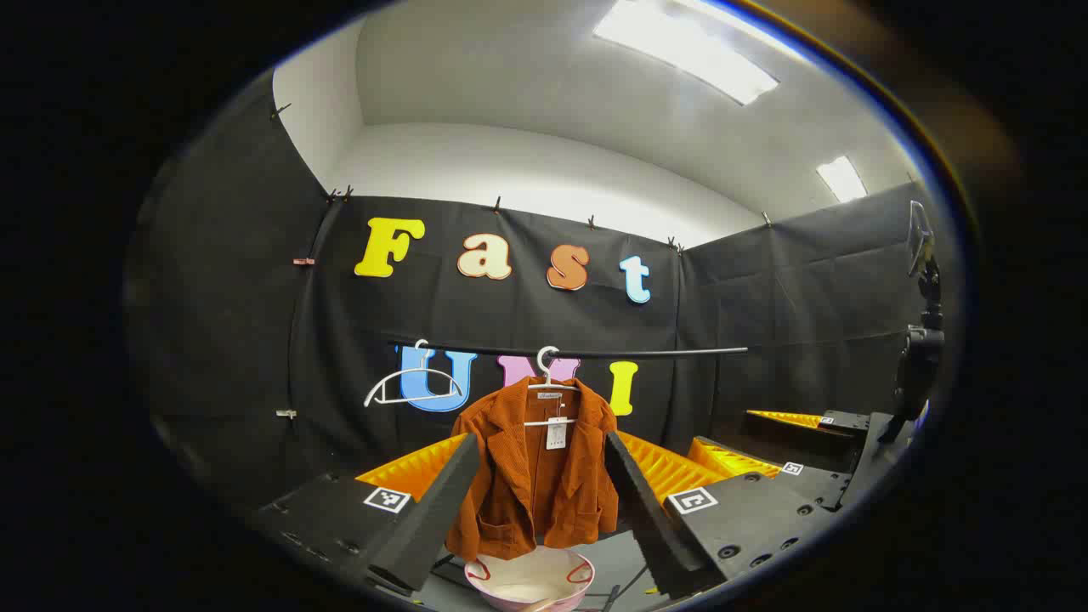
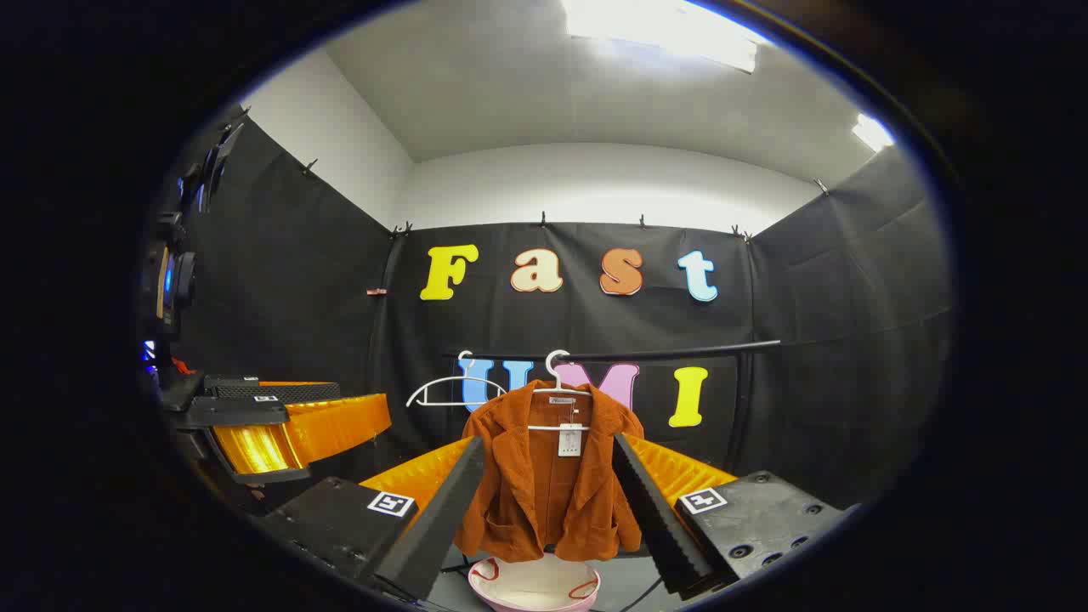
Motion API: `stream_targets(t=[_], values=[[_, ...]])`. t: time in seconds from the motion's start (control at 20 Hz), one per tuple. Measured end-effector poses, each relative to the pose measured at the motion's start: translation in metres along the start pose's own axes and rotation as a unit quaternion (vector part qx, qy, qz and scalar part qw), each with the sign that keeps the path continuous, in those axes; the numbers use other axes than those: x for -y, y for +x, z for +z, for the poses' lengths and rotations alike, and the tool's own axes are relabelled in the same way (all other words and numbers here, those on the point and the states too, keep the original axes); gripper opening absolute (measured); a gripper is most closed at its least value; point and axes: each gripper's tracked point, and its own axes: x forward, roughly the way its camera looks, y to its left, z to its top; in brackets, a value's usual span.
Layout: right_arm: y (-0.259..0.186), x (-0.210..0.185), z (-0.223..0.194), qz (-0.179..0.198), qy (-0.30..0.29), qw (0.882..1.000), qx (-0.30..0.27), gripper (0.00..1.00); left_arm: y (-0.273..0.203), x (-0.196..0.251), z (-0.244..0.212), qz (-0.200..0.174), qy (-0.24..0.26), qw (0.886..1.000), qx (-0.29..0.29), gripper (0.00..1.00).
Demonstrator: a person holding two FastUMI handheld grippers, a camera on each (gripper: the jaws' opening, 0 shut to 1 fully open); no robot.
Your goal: Grasp the clothes on the hanger with both hands and then place them into the laundry hamper below.
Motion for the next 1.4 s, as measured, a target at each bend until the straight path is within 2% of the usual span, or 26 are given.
stream_targets(t=[0.6, 1.4], values=[[0.018, -0.025, -0.003, 0.031, 0.006, 0.999, 0.003, 0.97, 0.007, -0.019, 0.004, 0.012, -0.006, 1.0, 0.006, 0.94], [0.031, -0.027, -0.005, 0.029, 0.008, 1.0, 0.005, 0.97, 0.015, -0.025, 0.003, 0.006, -0.008, 1.0, 0.009, 0.94]])
